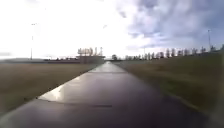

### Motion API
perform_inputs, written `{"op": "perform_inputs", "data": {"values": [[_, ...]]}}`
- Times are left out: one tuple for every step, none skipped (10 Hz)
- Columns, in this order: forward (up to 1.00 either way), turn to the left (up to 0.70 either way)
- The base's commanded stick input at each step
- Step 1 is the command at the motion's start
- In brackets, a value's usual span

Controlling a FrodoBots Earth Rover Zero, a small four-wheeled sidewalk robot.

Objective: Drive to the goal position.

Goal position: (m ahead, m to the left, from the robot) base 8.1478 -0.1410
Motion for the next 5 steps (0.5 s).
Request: {"op": "perform_inputs", "data": {"values": [[1.00,0.00],[1.00,0.00],[1.00,0.00],[1.00,0.00],[1.00,0.00]]}}
